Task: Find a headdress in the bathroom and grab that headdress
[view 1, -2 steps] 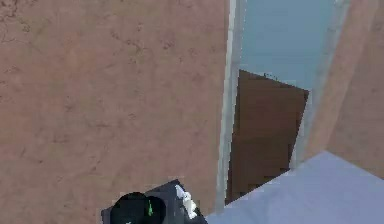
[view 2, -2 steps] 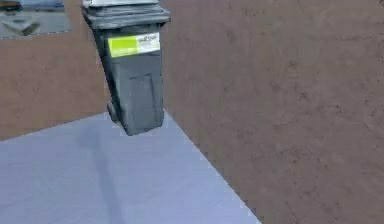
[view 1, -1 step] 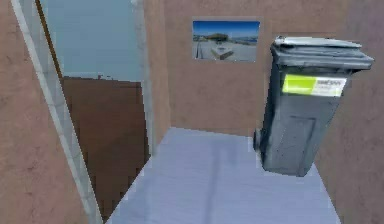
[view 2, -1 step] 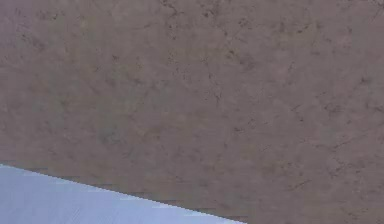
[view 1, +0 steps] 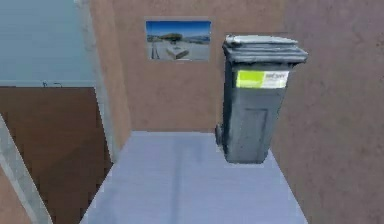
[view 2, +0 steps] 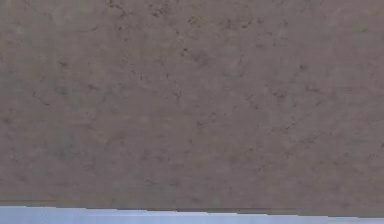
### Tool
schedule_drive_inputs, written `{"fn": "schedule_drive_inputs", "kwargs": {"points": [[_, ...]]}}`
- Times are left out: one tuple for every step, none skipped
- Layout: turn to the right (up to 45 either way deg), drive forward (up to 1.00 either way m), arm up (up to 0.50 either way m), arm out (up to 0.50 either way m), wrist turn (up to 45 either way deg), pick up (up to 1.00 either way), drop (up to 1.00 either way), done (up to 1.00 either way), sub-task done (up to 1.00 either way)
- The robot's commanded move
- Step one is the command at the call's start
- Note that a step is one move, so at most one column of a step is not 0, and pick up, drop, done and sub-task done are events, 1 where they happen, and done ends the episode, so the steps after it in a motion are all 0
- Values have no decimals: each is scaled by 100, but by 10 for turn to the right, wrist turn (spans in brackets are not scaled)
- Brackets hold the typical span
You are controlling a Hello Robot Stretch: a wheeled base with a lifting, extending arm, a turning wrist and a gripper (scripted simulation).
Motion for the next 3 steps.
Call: {"fn": "schedule_drive_inputs", "kwargs": {"points": [[0, 15, 0, 0, 0, 0, 0, 0, 0], [-450, 0, 0, 0, 0, 0, 0, 0, 0], [-450, 0, 0, 0, 0, 0, 0, 0, 0]]}}
